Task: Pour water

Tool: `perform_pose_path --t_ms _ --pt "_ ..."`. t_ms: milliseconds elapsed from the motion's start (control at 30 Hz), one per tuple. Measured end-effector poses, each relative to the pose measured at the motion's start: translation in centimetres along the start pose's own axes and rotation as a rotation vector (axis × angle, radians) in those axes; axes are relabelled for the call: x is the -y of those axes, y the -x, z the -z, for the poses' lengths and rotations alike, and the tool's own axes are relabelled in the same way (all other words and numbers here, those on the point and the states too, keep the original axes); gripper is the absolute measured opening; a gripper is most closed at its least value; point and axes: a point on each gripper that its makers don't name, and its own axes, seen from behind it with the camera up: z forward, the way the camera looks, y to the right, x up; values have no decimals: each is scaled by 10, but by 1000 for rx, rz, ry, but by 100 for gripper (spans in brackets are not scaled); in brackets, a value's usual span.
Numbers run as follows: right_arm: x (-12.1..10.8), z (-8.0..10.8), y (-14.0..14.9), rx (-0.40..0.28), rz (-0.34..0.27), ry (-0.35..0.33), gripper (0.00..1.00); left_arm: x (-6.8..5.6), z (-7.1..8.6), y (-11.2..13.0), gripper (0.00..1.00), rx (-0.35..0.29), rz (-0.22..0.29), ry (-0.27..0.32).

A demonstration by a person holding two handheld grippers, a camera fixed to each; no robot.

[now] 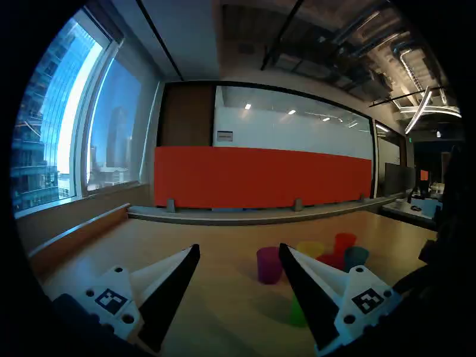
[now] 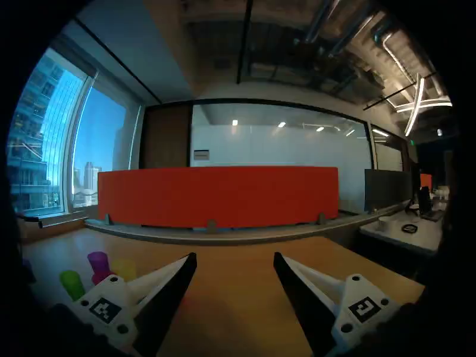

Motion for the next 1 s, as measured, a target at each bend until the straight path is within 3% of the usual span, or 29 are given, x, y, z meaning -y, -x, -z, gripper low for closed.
perform_pose_path --t_ms 200,467,1000 --pt "-4 -1 -4 2 24 23 100 8 -1 -8 99 -40 -16 -45" --pt "-7 1 -2 14 12 38 100 23 -2 -10 98 -84 -19 -98" --pt "12 -4 -16 11 33 31 100 29 -10 21 98 -94 -24 -115"
